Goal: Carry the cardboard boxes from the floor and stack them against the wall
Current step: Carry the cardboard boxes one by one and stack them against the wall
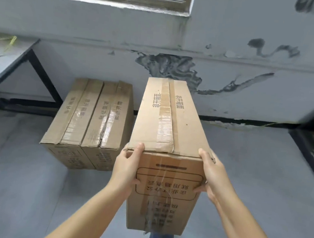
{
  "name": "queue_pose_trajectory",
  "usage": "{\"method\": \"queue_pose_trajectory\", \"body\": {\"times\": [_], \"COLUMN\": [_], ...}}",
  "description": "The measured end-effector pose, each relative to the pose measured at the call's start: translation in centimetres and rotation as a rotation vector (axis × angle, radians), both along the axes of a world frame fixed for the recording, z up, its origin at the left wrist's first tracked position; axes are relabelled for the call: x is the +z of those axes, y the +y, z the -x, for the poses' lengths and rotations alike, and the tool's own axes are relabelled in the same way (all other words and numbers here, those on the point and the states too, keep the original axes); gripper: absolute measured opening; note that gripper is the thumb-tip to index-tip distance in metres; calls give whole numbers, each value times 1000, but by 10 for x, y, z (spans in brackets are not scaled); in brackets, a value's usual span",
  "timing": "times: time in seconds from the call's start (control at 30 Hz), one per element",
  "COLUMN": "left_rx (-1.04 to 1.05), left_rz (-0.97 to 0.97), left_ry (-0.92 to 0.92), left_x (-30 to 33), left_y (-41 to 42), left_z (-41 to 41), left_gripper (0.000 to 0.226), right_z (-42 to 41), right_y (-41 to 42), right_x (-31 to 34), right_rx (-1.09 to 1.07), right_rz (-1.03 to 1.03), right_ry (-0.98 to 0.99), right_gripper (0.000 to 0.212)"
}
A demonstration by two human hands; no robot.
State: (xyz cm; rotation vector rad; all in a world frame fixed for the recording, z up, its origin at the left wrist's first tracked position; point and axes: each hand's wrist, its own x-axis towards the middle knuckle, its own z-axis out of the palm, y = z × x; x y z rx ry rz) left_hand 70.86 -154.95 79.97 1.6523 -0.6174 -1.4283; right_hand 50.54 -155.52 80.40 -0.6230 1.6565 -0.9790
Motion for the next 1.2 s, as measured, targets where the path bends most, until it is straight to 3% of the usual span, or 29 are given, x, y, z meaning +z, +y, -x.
{"method": "queue_pose_trajectory", "body": {"times": [0.13,0.37,0.5,0.67,0.83,0.93,1.0,1.2], "left_rx": [101,266,290,216,177,290,368,427], "left_rz": [-33,-99,-138,-199,-362,-592,-692,-730], "left_ry": [15,46,44,12,44,219,414,599], "left_x": [-32,-105,-168,-264,-325,-342,-350,-377], "left_y": [-70,-180,-215,-215,-178,-166,-160,-164], "left_z": [0,-5,-21,-39,-60,-74,-81,-80], "left_gripper": [51,14,17,48,40,20,19,19], "right_z": [-6,-16,-33,-49,-71,-83,-87,-71], "right_y": [-81,-210,-253,-233,-168,-148,-145,-174], "right_x": [-27,-92,-150,-258,-332,-353,-362,-385], "right_rx": [61,205,268,199,76,40,37,174], "right_rz": [4,-20,-16,-144,-353,-405,-401,-346], "right_ry": [26,97,139,54,-127,-176,-170,-66], "right_gripper": [39,39,37,46,38,30,33,35]}}
